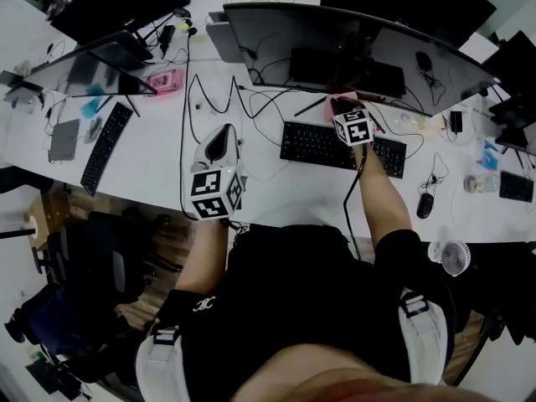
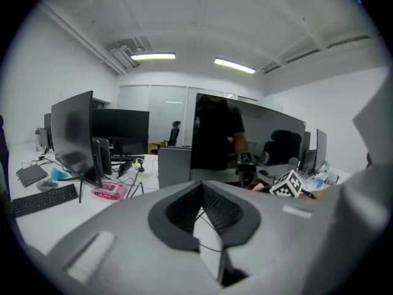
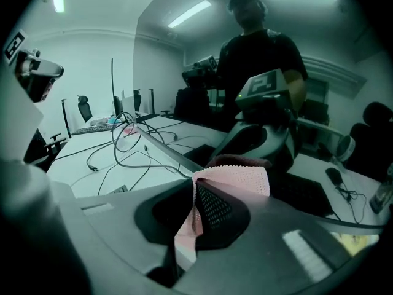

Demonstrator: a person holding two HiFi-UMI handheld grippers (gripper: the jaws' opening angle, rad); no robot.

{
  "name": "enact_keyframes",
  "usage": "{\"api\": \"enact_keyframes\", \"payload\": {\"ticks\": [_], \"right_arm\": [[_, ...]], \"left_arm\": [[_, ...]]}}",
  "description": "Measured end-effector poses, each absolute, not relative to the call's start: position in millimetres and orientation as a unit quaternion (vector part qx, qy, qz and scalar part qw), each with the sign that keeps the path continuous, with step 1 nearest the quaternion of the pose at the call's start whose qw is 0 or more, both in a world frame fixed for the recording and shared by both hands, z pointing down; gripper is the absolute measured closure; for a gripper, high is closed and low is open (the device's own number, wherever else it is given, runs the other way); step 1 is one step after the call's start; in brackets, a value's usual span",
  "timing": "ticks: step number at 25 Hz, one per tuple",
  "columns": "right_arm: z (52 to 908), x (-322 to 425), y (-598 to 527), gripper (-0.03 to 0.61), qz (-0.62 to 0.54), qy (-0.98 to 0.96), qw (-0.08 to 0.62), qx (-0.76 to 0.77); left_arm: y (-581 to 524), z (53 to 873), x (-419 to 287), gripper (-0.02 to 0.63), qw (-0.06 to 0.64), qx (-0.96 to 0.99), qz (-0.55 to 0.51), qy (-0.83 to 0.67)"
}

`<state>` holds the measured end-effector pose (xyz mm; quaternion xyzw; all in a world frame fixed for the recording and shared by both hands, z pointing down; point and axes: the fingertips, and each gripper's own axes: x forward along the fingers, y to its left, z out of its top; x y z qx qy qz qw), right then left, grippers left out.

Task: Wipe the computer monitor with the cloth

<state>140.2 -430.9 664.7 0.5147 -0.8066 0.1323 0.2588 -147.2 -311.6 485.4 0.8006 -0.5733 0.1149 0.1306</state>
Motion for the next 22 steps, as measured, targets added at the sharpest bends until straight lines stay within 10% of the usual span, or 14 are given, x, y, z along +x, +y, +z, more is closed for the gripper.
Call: {"api": "enact_keyframes", "payload": {"ticks": [22], "right_arm": [[661, -65, -472, 0.568, 0.113, -0.834, 0.256, 0.476]], "left_arm": [[-331, 498, -296, 0.565, 0.138, 0.791, 0.106, -0.586]]}}
